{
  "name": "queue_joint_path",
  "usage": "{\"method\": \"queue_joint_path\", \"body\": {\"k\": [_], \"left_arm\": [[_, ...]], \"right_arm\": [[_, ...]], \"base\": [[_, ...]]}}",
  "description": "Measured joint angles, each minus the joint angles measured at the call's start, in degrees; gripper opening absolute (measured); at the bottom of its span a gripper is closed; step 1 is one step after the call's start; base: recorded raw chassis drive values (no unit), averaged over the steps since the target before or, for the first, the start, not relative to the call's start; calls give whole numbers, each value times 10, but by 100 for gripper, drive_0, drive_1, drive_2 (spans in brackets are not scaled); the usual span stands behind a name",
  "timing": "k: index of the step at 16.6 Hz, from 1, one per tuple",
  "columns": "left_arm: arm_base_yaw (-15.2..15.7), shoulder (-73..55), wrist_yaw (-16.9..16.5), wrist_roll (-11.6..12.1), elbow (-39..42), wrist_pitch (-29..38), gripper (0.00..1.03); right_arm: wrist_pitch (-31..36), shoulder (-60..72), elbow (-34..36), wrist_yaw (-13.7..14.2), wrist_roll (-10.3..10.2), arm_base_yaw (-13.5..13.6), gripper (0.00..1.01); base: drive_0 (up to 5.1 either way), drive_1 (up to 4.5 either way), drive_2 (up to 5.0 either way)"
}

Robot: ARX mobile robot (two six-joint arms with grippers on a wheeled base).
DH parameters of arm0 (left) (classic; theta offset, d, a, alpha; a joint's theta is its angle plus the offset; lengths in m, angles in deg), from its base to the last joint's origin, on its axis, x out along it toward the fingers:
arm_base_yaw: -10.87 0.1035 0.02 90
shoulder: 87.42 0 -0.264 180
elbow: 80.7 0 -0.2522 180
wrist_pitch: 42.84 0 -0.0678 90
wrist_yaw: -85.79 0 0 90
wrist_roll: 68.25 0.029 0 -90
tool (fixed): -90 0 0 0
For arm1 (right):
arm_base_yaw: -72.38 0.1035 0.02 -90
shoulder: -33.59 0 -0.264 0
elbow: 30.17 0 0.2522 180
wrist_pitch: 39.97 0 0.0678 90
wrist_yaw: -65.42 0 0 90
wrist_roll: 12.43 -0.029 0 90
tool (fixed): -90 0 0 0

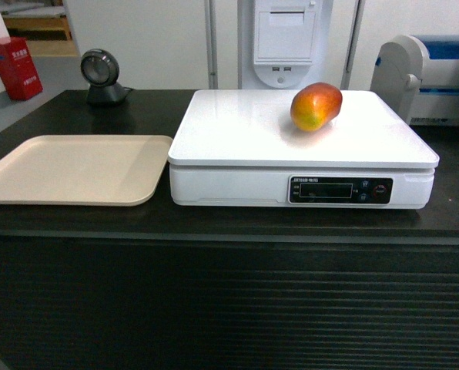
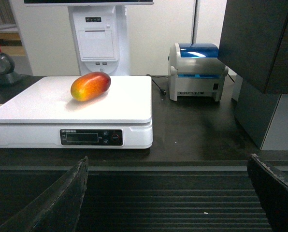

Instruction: Place dark red mango on scale at checkout

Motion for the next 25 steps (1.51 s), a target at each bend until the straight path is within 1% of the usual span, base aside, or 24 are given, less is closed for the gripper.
{"method": "queue_joint_path", "body": {"k": [2,4,5,6,8,11,14,20,21,25], "left_arm": [[0,35,0,0,14,-19,2],[0,89,0,0,34,-56,2],[0,106,0,0,42,-61,2],[0,104,0,0,57,-30,2],[0,129,0,0,66,-74,2],[0,207,0,0,66,-130,2],[0,254,0,0,66,-179,2],[0,331,0,0,66,-254,2],[0,363,0,0,66,-285,2],[0,405,0,0,66,-327,2]], "right_arm": [[0,0,0,0,0,0,98],[0,0,0,0,0,0,98],[0,0,0,0,0,0,98],[0,0,0,0,0,0,98],[0,0,0,0,0,0,98],[0,0,0,0,0,0,98],[0,0,0,0,0,0,98],[0,0,0,0,0,0,98],[0,0,0,0,0,0,98],[0,0,0,0,0,0,98]], "base": [[0,0,0],[0,0,0],[0,0,0],[0,0,0],[0,0,0],[0,0,0],[0,0,0],[0,0,0],[0,0,0],[0,0,0]]}}
